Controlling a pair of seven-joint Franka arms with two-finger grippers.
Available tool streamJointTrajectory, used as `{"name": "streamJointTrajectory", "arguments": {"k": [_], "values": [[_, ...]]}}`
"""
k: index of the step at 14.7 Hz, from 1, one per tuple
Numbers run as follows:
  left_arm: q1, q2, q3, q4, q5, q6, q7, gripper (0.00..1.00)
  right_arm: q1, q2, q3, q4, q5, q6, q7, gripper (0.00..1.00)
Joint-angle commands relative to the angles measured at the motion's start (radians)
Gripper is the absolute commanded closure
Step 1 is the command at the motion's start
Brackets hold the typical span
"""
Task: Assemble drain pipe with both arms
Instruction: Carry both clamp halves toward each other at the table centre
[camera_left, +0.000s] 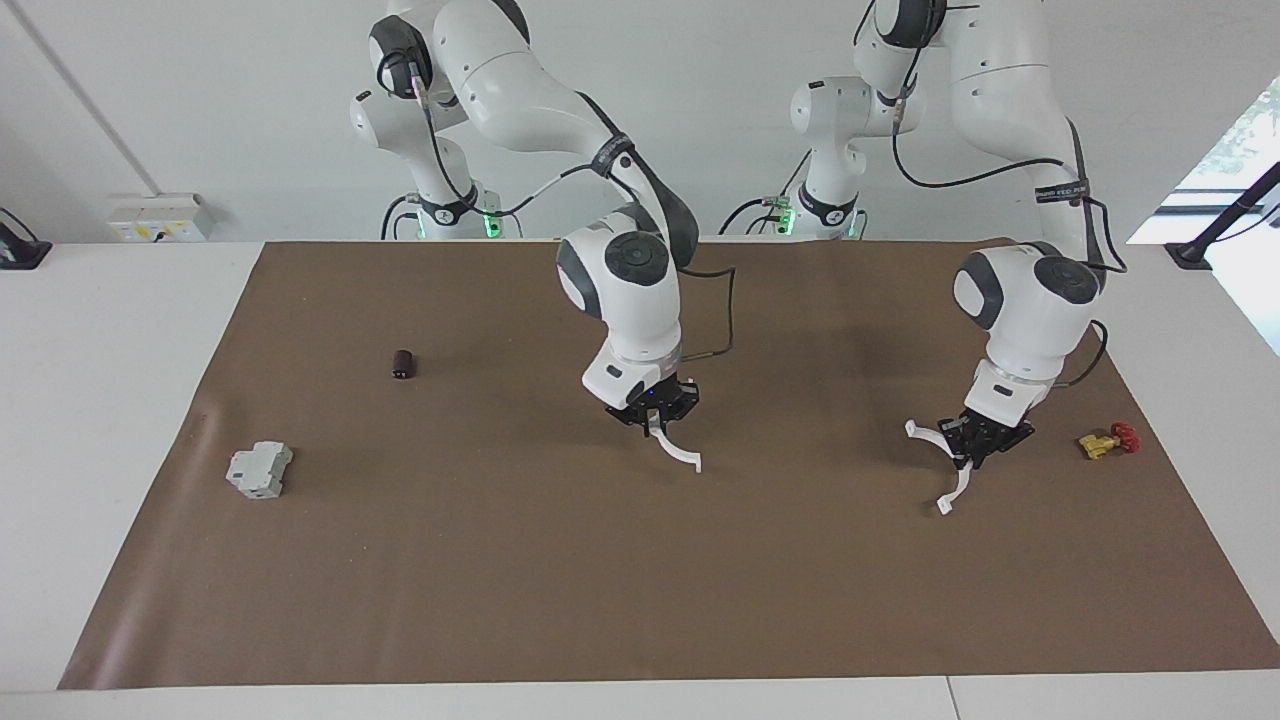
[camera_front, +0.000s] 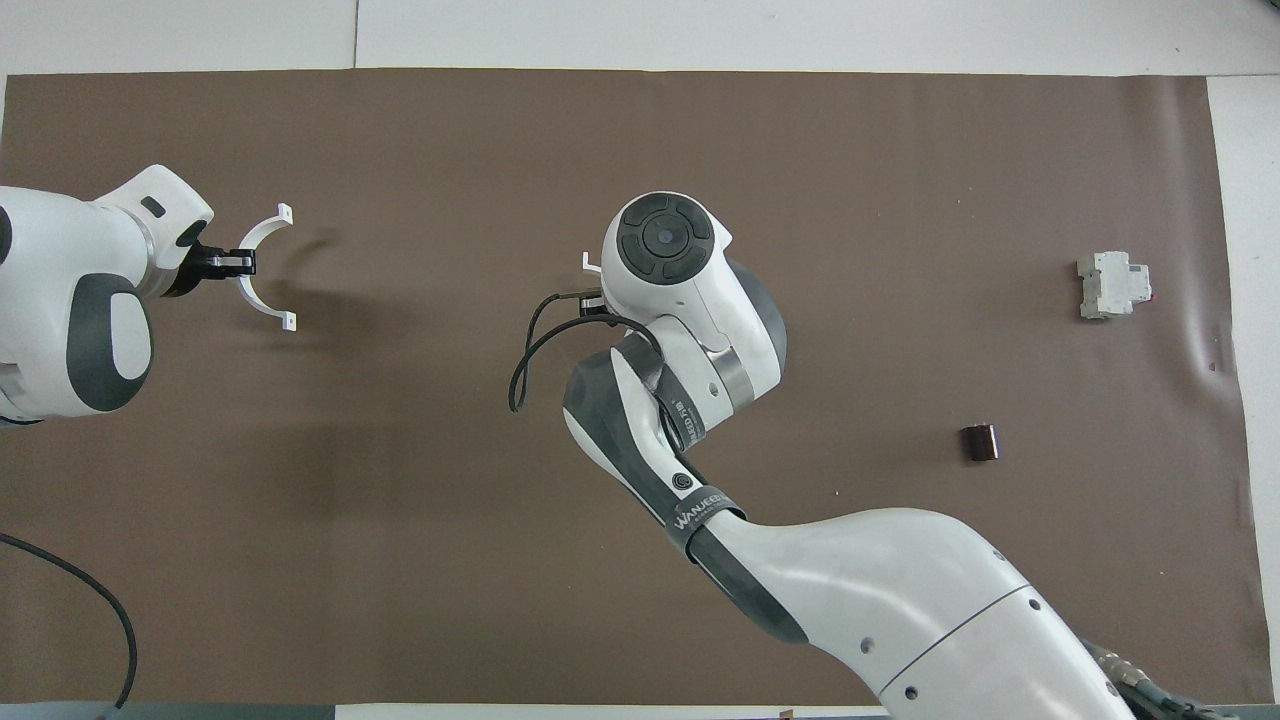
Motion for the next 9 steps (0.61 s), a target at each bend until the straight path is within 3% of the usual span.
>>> {"name": "streamJointTrajectory", "arguments": {"k": [1, 3, 4, 5, 6, 7, 9], "values": [[-0.056, -0.005, 0.008, 0.07, -0.002, -0.106, -0.052, 1.0, 0.006, -0.004, 0.0, -0.054, 0.005, 0.06, 0.003, 0.95], [-0.104, 0.0, 0.01, 0.092, -0.002, -0.121, -0.13, 1.0, 0.011, -0.004, 0.0, -0.088, 0.005, 0.109, 0.003, 0.85], [-0.131, 0.001, 0.01, 0.093, 0.005, -0.122, -0.153, 1.0, 0.02, -0.004, -0.002, -0.099, 0.005, 0.129, 0.003, 0.72], [-0.16, 0.001, 0.01, 0.095, 0.036, -0.125, -0.188, 1.0, 0.025, -0.004, -0.002, -0.099, 0.005, 0.129, 0.003, 0.4], [-0.185, 0.001, 0.01, 0.101, 0.065, -0.125, -0.246, 1.0, 0.023, -0.006, -0.002, -0.093, 0.003, 0.118, 0.003, 0.17], [-0.217, 0.001, 0.01, 0.106, 0.085, -0.131, -0.298, 1.0, 0.025, -0.009, -0.005, -0.082, -0.004, 0.109, 0.003, 0.0], [-0.286, 0.006, 0.01, 0.128, 0.109, -0.175, -0.377, 1.0, -0.004, -0.025, -0.016, -0.03, -0.027, 0.034, 0.002, 0.0]]}}
